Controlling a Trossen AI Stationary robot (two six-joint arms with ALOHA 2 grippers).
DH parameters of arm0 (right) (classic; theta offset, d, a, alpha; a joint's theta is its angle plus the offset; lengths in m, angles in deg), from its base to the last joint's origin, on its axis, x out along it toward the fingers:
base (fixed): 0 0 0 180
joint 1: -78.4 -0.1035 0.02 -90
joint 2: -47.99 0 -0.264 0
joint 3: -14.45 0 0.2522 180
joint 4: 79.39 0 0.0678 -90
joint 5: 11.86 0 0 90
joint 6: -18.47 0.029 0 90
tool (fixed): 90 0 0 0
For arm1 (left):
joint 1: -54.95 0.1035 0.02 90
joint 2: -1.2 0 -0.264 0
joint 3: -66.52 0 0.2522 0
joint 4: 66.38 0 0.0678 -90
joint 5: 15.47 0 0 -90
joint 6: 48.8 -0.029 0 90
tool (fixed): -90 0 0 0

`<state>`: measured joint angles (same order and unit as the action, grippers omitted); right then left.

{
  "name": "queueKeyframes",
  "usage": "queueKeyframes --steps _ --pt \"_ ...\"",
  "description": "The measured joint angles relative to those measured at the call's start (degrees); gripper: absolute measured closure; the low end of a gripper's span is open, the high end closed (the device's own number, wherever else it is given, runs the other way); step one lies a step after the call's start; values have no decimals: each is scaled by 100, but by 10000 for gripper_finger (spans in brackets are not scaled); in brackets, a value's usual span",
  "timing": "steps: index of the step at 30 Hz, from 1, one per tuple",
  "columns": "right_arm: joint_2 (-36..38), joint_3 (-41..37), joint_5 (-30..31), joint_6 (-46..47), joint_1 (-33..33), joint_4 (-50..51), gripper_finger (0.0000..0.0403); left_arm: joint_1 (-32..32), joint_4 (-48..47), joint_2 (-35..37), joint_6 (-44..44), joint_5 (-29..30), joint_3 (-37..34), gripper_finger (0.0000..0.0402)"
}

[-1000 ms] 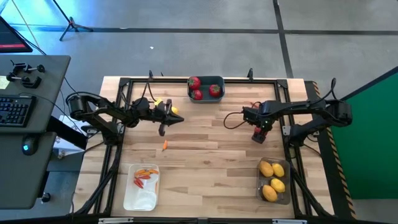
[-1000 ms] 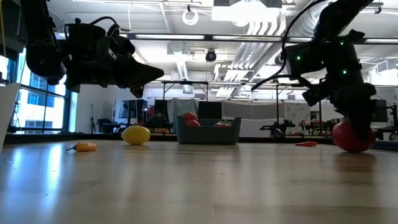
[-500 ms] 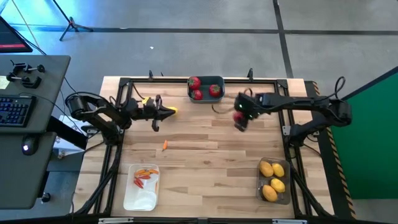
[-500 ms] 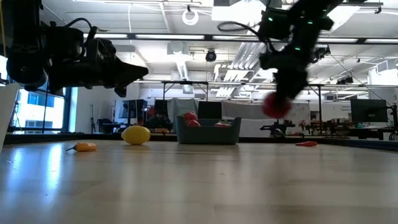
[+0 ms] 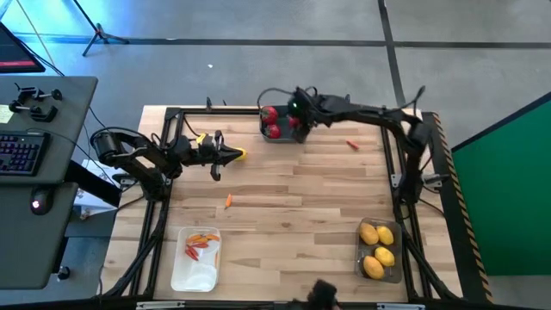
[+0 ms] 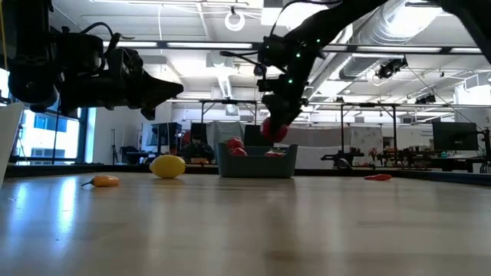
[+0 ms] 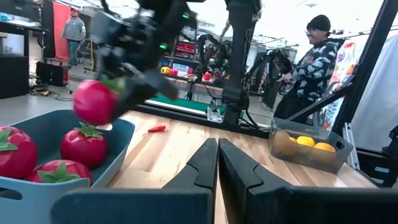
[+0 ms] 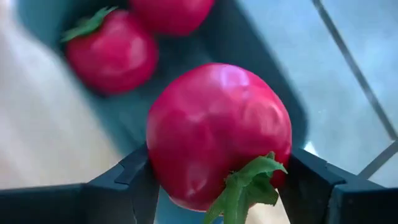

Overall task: Sort produce into baskets
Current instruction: Put the red tomato into the blue bin

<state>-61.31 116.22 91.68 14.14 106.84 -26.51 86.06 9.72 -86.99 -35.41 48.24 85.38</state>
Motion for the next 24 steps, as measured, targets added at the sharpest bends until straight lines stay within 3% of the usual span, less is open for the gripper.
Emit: queueKeyframes --steps 6,22,24 --pt "-517 678 93 -464 393 -65 165 0 0 0 -1 9 0 401" --pt "-815 671 -523 -650 636 149 165 0 -6 0 -7 9 0 401" --pt "-815 671 -455 -706 620 147 142 0 -6 0 -7 9 0 401"
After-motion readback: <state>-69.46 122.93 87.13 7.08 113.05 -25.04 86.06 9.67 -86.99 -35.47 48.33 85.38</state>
